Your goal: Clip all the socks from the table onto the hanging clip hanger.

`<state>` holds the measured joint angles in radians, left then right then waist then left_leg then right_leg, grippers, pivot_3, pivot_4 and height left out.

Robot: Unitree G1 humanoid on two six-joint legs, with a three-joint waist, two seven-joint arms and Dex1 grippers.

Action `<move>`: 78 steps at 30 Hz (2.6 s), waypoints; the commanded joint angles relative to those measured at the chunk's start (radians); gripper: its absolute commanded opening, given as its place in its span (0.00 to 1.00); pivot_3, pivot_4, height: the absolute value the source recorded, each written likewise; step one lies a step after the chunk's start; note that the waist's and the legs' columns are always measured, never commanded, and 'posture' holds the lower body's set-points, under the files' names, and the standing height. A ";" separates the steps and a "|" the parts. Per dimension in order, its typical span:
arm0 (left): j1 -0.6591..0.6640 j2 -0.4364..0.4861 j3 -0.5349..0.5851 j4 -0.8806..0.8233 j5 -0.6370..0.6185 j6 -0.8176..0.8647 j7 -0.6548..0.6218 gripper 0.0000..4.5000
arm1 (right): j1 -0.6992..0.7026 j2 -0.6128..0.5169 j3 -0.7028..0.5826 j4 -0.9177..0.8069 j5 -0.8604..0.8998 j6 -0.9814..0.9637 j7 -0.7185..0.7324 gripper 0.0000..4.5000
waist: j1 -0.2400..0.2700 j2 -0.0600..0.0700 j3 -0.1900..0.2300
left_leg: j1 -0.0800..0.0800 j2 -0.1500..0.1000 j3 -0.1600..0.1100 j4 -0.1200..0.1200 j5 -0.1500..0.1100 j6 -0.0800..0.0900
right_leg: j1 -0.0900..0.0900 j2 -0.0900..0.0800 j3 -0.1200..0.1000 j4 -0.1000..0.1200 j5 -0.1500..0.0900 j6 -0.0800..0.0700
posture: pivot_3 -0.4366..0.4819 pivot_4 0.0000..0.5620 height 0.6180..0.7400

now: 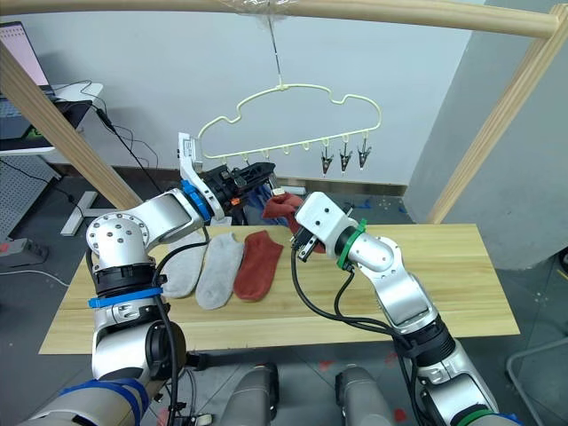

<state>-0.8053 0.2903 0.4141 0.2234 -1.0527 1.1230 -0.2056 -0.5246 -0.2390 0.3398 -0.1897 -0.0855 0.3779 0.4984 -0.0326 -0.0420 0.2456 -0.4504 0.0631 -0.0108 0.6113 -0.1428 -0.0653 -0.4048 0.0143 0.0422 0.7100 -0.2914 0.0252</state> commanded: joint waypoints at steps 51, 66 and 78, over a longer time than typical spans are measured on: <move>0.565 0.268 -0.164 -0.563 0.410 -0.720 -0.510 1.00 | -0.024 0.178 -0.330 0.006 0.195 0.171 -0.309 0.78 | 0.003 -0.003 -0.048 | 0.000 0.002 0.010 -0.004 0.004 0.007 | 0.000 -0.001 0.005 -0.013 0.003 -0.006 | 0.52 0.25 1.00; 0.589 0.250 -0.181 -0.615 0.428 -0.760 -0.488 1.00 | -0.177 0.237 -0.321 0.271 0.183 0.008 -0.362 0.50 | 0.007 -0.002 -0.048 | 0.000 0.003 0.010 -0.005 0.004 0.007 | 0.000 -0.001 0.005 -0.013 0.002 -0.005 | 0.57 0.31 1.00; 0.622 0.243 -0.182 -0.665 0.416 -0.757 -0.470 1.00 | -0.258 0.267 -0.346 0.438 0.202 -0.052 -0.381 0.50 | 0.014 -0.001 -0.047 | 0.000 0.003 0.010 -0.005 0.004 0.007 | 0.000 -0.001 0.004 -0.013 0.002 -0.006 | 0.59 0.31 1.00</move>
<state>-0.1870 0.5419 0.2253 -0.3983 -0.6235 0.3796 -0.6825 -0.7479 0.0213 0.0154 0.2489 0.1018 0.3596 0.1251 -0.0187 -0.0427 0.1984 -0.4507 0.0658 -0.0011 0.6057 -0.1390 -0.0582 -0.4053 0.0137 0.0465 0.6974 -0.2890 0.0197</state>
